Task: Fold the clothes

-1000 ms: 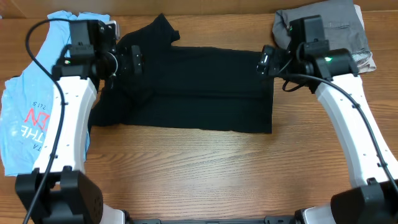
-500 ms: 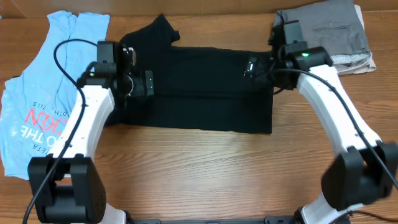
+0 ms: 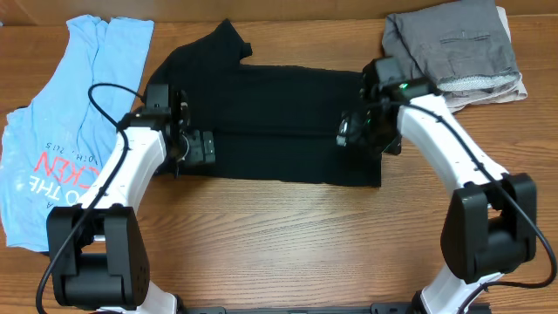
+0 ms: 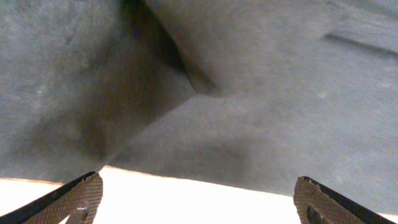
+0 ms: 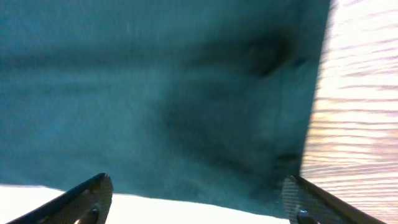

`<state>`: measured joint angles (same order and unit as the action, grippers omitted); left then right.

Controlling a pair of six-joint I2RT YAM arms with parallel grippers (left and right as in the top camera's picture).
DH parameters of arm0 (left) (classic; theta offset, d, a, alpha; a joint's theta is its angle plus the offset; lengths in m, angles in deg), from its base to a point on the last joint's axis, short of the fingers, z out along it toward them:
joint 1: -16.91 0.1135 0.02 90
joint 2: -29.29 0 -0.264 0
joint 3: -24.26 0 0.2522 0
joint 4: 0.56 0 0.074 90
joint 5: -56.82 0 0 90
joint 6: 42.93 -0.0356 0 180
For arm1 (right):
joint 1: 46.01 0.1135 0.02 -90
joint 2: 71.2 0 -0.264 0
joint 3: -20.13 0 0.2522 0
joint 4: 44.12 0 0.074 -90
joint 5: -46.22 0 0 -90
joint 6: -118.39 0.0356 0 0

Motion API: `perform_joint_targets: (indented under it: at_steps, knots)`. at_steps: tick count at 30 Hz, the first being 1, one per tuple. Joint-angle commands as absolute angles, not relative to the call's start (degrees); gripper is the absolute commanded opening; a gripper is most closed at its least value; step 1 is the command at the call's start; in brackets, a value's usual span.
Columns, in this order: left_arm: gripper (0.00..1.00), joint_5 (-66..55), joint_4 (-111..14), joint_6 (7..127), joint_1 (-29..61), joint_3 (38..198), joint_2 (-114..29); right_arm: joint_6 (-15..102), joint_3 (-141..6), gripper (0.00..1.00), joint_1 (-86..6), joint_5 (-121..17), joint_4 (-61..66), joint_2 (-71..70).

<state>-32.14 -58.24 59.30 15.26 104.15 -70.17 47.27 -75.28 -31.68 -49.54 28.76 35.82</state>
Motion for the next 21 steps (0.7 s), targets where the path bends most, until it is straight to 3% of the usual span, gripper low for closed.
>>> perform_joint_targets:
  at_steps: [1, 10, 21]
  knots:
    - [1.0, -34.06, -53.81, 61.96, 15.46, 100.04, -70.52, 47.51, -69.27, 0.85, -28.92, -49.89, 23.88, 35.23]
    - [1.0, -39.77, -43.8, 61.35, 15.81, 94.84, -70.85, 47.97, -61.07, 0.82, -28.6, -49.89, 13.37, 35.26]
    - [1.0, -39.98, -42.86, 60.81, 15.83, 86.47, -71.37, 48.34, -58.84, 0.83, -28.6, -49.91, 17.3, 35.26]
